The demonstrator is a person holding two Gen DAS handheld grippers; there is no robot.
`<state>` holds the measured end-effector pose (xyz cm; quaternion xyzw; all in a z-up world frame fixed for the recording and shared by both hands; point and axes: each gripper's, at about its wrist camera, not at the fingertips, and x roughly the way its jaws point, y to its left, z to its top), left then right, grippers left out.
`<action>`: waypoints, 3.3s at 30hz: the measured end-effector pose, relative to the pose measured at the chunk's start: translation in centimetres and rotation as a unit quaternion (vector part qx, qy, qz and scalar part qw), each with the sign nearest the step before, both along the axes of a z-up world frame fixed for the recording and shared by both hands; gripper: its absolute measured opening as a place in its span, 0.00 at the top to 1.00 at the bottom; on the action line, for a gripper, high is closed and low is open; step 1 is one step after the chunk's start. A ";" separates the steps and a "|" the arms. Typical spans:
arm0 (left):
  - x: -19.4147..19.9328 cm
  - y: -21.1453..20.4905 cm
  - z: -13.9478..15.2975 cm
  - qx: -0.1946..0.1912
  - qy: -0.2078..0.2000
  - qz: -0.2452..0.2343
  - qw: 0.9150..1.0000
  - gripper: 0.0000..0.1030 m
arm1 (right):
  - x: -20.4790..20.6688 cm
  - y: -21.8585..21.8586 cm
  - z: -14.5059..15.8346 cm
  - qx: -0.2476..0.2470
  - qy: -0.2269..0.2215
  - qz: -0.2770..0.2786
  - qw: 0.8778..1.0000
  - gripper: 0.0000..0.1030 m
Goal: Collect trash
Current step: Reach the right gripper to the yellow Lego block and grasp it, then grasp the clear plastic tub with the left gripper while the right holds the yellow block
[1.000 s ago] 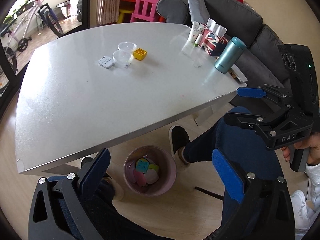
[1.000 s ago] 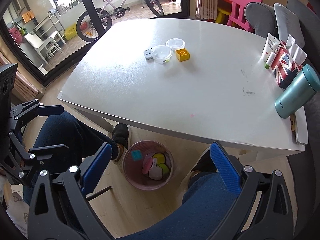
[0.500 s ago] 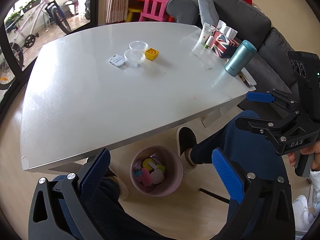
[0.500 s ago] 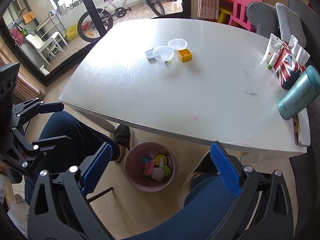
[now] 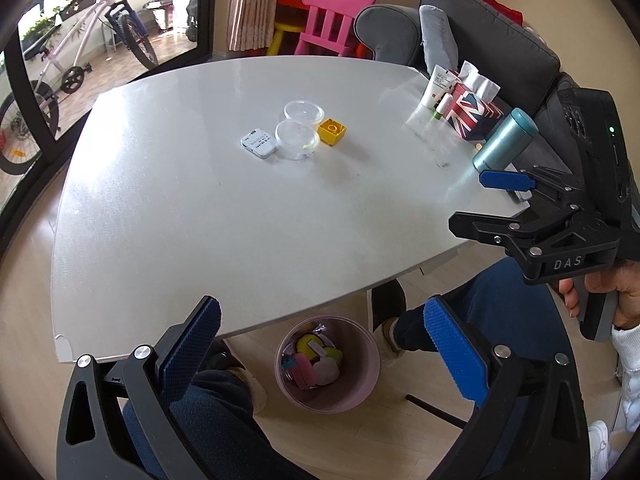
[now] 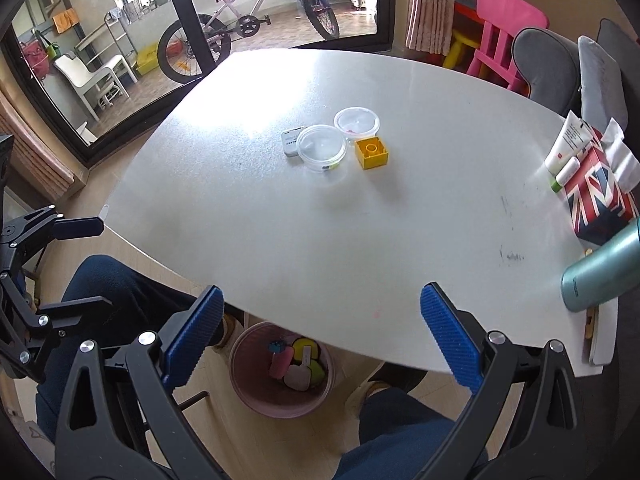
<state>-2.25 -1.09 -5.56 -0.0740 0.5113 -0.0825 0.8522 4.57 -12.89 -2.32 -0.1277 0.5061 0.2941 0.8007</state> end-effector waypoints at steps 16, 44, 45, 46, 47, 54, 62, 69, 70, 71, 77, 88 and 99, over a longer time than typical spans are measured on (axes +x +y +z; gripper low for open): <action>4.0 2.1 -0.6 -0.008 -0.002 0.019 1.000 0.05 | 11.0 4.5 -6.1 -0.060 0.001 0.052 0.997 0.16; 4.5 3.1 -1.3 -0.010 0.012 0.033 0.999 0.05 | 17.2 8.1 -9.8 -0.072 0.020 0.097 0.992 0.70; 4.5 3.2 -1.4 -0.010 0.012 0.034 0.999 0.05 | 17.1 8.0 -9.6 -0.070 0.018 0.096 0.993 0.70; 4.4 3.2 -1.4 -0.011 0.012 0.034 0.999 0.05 | 17.0 7.9 -9.5 -0.068 0.017 0.094 0.993 0.70; 4.5 3.2 -1.4 -0.010 0.012 0.035 0.999 0.05 | 16.9 7.7 -9.3 -0.067 0.016 0.092 0.993 0.70; 5.5 3.0 -1.3 -0.008 0.004 0.029 1.000 0.05 | 13.7 5.9 -7.0 -0.058 0.014 0.070 0.996 0.70; 8.4 2.2 -0.9 -0.001 -0.009 0.006 1.000 0.05 | 10.2 3.0 -5.2 -0.048 0.028 0.024 0.998 0.70; 12.1 1.4 -1.4 0.013 -0.015 -0.005 1.000 0.05 | 9.4 1.4 -4.5 -0.034 0.030 0.006 0.999 0.70; 12.6 1.3 -1.7 0.013 -0.015 -0.007 1.000 0.05 | 9.4 1.2 -4.5 -0.033 0.029 0.005 0.999 0.70; 13.1 1.2 -2.0 0.016 -0.014 -0.008 1.000 0.05 | 9.5 1.0 -4.5 -0.032 0.029 0.004 0.999 0.70; 16.5 0.6 -3.9 0.036 0.000 -0.019 0.999 0.05 | 9.7 0.7 -4.7 -0.030 0.032 -0.001 0.999 0.70; 21.2 -1.0 -7.1 0.095 0.023 -0.034 0.995 0.05 | 10.2 0.1 -5.5 -0.032 0.040 -0.008 0.999 0.70; 22.7 -2.0 -9.6 0.130 0.038 -0.052 0.989 0.44 | 10.4 -0.7 -5.9 -0.031 0.044 -0.019 0.998 0.70</action>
